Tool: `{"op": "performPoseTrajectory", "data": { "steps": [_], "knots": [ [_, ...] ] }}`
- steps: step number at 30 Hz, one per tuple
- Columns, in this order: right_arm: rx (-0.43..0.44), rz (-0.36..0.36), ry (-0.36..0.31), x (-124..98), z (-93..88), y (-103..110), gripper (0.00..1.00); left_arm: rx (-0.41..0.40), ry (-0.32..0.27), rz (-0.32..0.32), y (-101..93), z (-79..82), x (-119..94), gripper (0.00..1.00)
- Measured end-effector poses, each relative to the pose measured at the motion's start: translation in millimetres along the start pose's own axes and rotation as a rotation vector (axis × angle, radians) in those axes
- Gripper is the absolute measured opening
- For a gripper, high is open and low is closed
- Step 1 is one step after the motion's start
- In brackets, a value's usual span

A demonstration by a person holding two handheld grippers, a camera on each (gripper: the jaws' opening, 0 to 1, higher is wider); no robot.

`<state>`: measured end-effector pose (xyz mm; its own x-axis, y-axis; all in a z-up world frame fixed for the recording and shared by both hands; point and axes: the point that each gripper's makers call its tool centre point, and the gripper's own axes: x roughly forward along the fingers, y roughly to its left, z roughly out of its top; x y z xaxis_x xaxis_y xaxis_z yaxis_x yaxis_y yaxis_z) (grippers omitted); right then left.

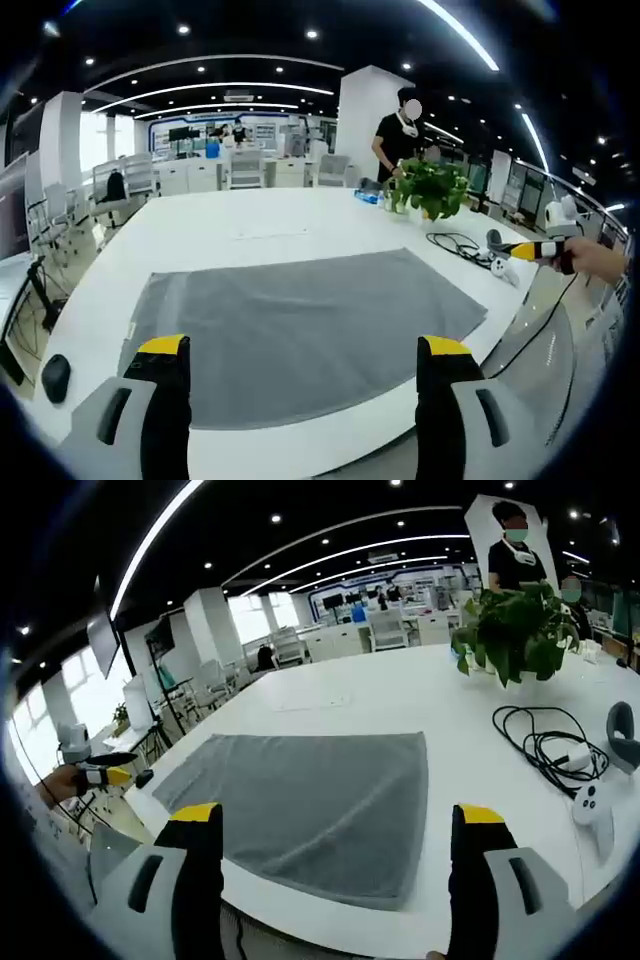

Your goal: Fold the towel on the table until its edges align and the towel forms a compact rectangular stack.

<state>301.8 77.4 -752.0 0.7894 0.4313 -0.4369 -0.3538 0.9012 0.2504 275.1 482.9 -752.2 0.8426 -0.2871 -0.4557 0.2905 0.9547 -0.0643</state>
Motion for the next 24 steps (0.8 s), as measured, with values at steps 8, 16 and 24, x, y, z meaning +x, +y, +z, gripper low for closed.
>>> {"op": "performPoseTrajectory", "data": {
  "steps": [8, 16, 24],
  "knots": [
    [-0.009, 0.013, -0.001, 1.5, 1.1, 1.7, 0.95, -0.002, 0.000, 0.003, -0.1, -0.6, -0.8, 0.96],
    [-0.016, 0.018, -0.003, 2.3, 3.9, 2.0, 0.96, 0.001, 0.007, 0.000, -1.6, -2.0, -1.4, 0.96],
    [-0.023, 0.022, 0.001, 3.1, 4.5, 1.5, 0.96, 0.000, 0.004, -0.004, -7.1, -1.1, -2.0, 0.96]
  ]
}}
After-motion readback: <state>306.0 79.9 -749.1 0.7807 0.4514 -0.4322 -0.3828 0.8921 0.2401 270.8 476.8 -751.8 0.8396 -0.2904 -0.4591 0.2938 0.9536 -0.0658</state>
